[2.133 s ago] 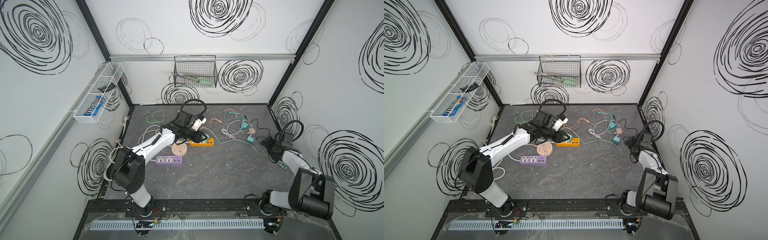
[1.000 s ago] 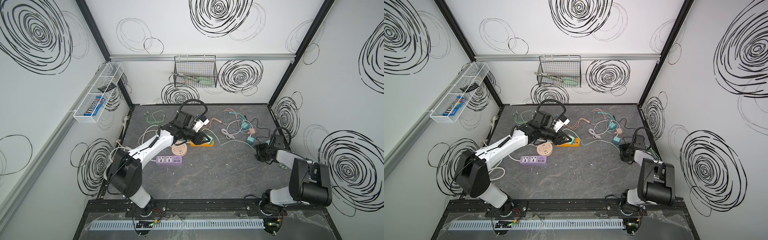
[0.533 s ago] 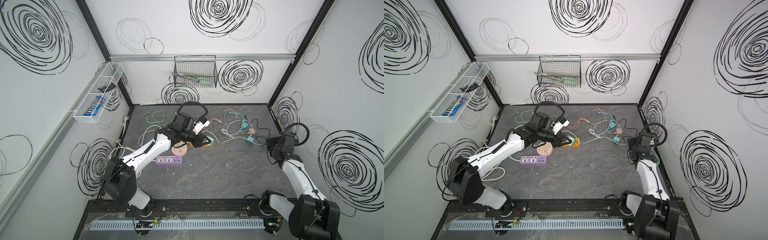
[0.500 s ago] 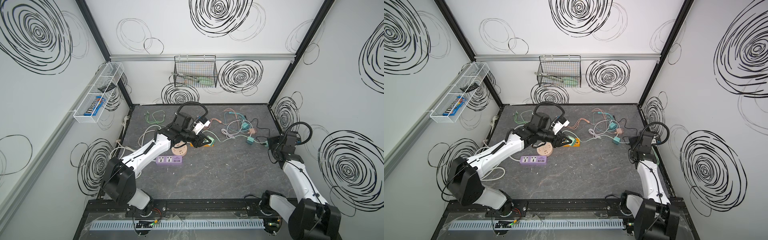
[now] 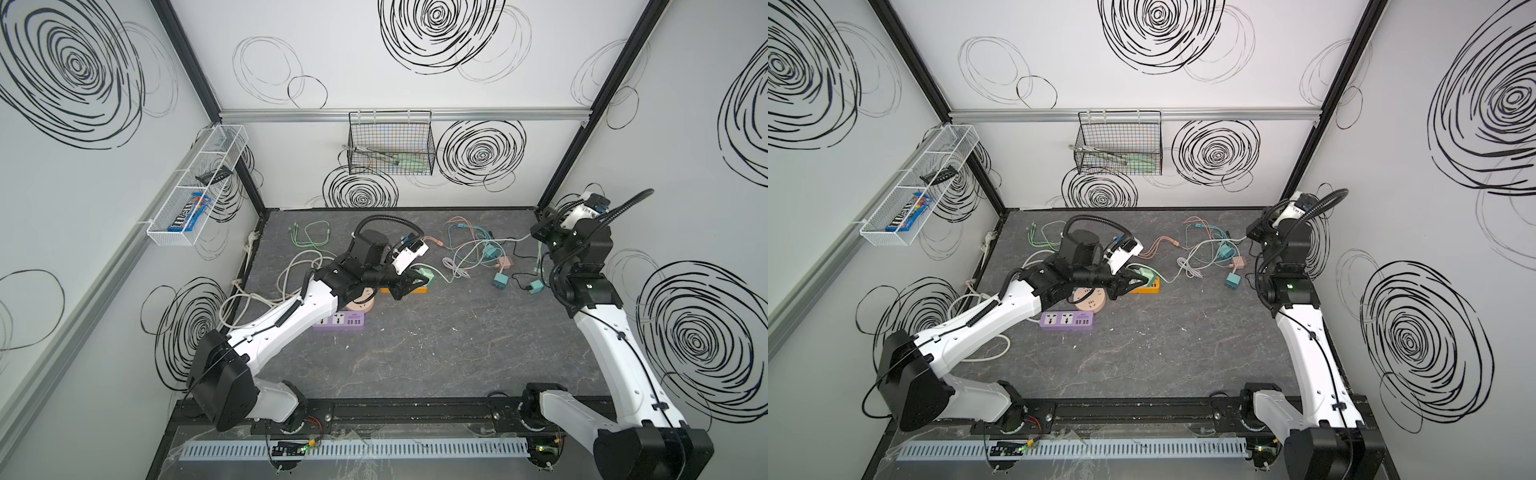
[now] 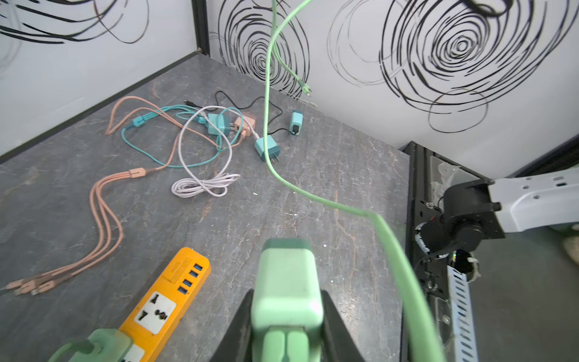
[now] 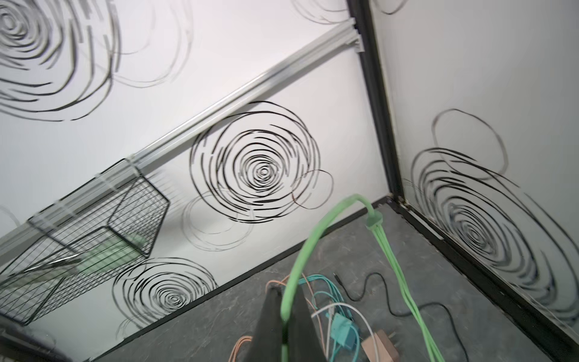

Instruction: Insert the plug

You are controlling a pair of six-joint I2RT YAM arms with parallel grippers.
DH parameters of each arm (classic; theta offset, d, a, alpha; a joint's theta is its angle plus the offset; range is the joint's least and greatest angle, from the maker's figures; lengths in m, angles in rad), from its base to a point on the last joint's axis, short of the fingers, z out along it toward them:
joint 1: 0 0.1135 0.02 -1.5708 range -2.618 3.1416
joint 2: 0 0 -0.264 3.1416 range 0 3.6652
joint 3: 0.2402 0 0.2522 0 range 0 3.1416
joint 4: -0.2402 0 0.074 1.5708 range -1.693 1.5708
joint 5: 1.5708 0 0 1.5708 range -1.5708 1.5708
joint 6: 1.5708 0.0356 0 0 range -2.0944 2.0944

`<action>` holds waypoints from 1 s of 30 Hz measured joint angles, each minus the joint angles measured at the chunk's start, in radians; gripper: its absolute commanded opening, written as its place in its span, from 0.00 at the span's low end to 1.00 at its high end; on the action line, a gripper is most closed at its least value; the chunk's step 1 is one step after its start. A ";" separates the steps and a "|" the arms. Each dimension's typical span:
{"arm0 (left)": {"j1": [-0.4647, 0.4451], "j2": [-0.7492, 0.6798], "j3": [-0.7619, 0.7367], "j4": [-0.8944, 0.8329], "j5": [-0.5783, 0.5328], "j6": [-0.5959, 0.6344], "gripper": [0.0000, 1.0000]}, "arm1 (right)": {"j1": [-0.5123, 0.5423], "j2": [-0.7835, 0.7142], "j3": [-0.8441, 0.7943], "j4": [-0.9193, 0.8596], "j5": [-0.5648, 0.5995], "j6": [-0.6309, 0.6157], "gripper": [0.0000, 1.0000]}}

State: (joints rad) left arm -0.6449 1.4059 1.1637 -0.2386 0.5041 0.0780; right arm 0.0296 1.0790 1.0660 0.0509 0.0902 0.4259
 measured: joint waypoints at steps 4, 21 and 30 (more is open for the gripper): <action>0.027 0.000 0.010 -0.037 -0.024 0.009 0.00 | 0.083 0.079 0.015 0.094 -0.132 -0.100 0.00; 0.216 -0.062 -0.045 -0.052 -0.217 -0.129 0.00 | 0.337 0.755 0.569 0.144 -0.543 -0.384 0.00; 0.245 -0.058 -0.048 -0.059 -0.259 -0.141 0.00 | 0.431 1.137 0.896 0.137 -0.587 -0.497 0.02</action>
State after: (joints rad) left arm -0.4004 1.3483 1.1152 -0.2977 0.2455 -0.0628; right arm 0.4603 2.2158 1.9621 0.1875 -0.4973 -0.0708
